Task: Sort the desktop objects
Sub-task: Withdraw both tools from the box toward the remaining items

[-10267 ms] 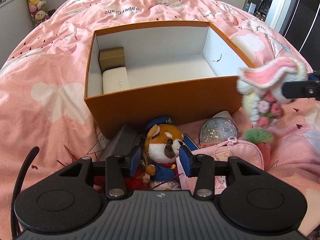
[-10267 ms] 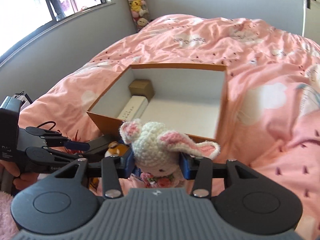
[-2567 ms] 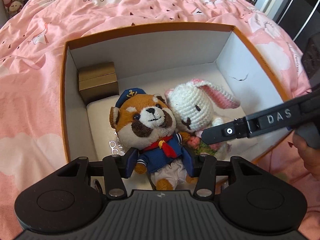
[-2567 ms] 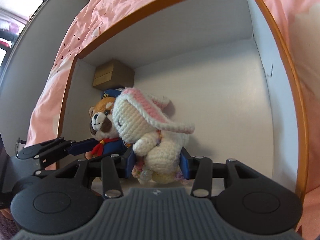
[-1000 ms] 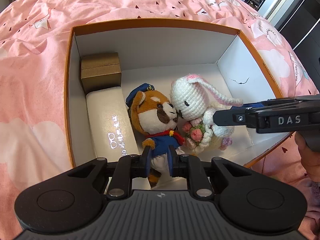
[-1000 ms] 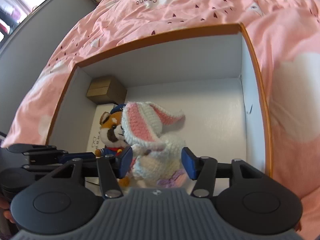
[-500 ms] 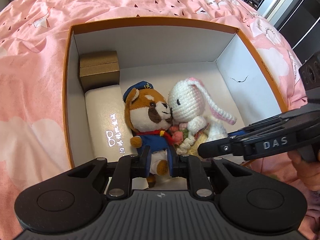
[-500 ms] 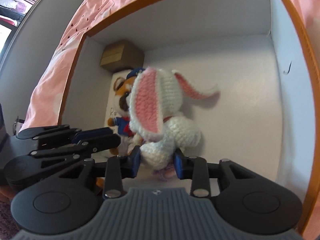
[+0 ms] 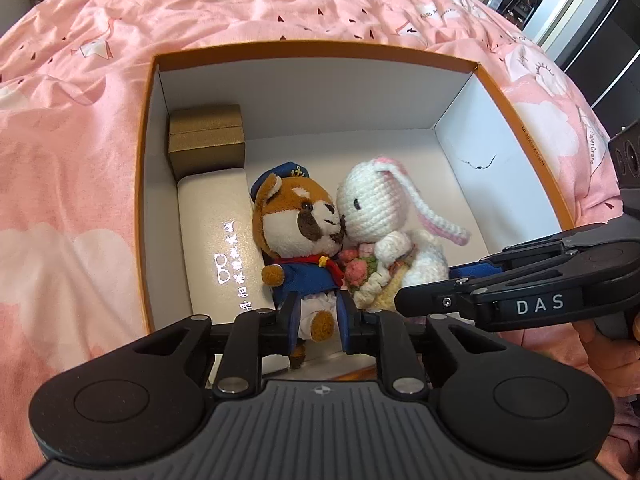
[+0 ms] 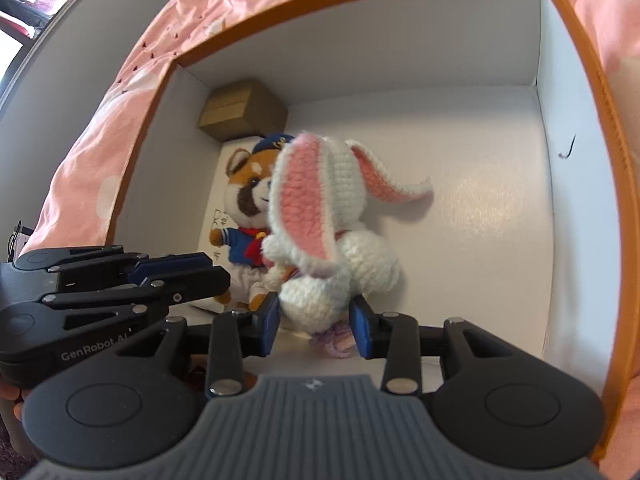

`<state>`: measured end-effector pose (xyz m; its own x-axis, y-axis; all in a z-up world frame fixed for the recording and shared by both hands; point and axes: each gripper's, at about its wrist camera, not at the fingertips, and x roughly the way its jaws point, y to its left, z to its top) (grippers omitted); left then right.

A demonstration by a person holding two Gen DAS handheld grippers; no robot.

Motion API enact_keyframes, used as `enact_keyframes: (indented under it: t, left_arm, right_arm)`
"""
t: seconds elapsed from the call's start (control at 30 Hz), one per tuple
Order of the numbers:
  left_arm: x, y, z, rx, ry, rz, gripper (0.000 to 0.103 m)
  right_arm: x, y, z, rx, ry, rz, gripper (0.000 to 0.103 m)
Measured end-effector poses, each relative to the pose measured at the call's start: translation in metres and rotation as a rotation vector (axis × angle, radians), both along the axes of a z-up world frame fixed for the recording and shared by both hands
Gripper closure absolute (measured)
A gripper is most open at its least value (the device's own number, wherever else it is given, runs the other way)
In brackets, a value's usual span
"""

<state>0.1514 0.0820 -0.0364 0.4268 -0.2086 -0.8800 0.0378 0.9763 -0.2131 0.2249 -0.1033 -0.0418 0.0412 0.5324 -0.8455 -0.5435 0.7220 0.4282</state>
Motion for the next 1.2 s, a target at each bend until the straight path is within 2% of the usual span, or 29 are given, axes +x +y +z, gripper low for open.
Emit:
enact_keyframes:
  t: [0.2, 0.37, 0.5, 0.67, 0.87, 1.07, 1.2]
  left_arm:
    - [-0.019, -0.005, 0.019, 0.014, -0.063, 0.035, 0.08]
    - [-0.039, -0.013, 0.041, 0.033, -0.129, 0.036, 0.08]
    - [-0.059, -0.021, 0.058, 0.027, -0.181, 0.042, 0.08]
    - [-0.084, -0.041, 0.067, 0.044, -0.226, 0.002, 0.08]
    - [-0.11, -0.074, 0.057, 0.084, -0.236, -0.096, 0.079]
    - [-0.132, -0.096, 0.04, 0.119, -0.167, -0.166, 0.078]
    - [-0.143, -0.104, 0.032, 0.153, -0.133, -0.186, 0.072]
  right_arm:
    - [-0.018, -0.012, 0.023, 0.01, -0.133, 0.016, 0.056]
    - [-0.037, -0.029, 0.045, 0.075, -0.24, 0.036, 0.056]
    - [-0.054, -0.044, 0.059, 0.147, -0.296, 0.038, 0.063]
    - [-0.074, -0.066, 0.072, 0.215, -0.356, 0.03, 0.066]
    - [-0.09, -0.097, 0.071, 0.149, -0.375, 0.008, 0.066]
    - [-0.103, -0.119, 0.047, 0.052, -0.336, -0.004, 0.063]
    - [-0.113, -0.124, 0.026, -0.008, -0.29, -0.007, 0.058]
